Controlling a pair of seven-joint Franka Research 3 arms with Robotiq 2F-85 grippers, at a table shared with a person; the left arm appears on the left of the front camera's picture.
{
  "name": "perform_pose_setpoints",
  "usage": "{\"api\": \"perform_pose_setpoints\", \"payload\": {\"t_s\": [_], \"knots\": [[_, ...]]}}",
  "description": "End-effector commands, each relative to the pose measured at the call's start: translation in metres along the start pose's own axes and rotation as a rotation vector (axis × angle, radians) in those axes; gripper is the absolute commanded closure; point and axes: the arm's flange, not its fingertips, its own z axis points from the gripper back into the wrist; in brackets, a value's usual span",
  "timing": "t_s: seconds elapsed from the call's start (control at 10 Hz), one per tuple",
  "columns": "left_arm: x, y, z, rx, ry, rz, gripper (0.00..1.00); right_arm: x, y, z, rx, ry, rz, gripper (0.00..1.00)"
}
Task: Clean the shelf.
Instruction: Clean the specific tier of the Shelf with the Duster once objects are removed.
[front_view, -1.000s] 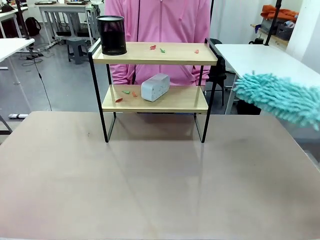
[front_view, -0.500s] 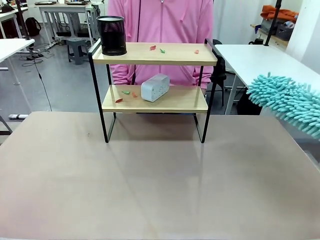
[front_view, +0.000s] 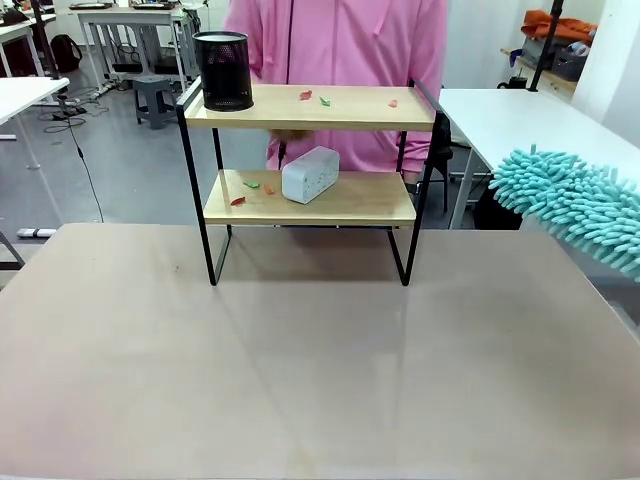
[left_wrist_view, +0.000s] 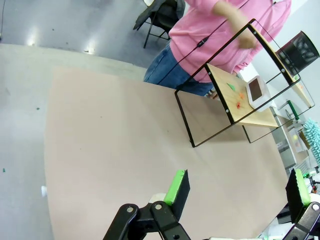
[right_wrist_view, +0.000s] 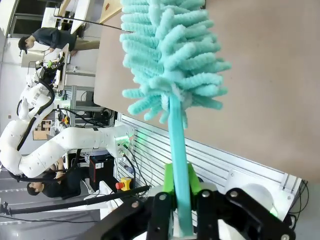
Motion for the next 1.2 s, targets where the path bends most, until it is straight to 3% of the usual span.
{"api": "perform_pose_setpoints", "payload": {"t_s": [0.0, 1.0, 1.1], "knots": [[-0.0003, 0.0008, -0.002, -0.016, -0.018, -0.023, 0.0, 0.0009, 0.0038, -0.0005, -0.013, -0.003, -0.016, 0.96], [-0.0003, 0.0008, -0.002, -0.016, -0.018, -0.023, 0.0, 0.0009, 0.0038, -0.0005, -0.013, -0.003, -0.016, 0.96], [-0.0003, 0.0008, -0.002, -0.016, -0.018, -0.023, 0.0, 0.0, 0.0, 0.0, 0.0, 0.0, 0.0, 0.89]]}}
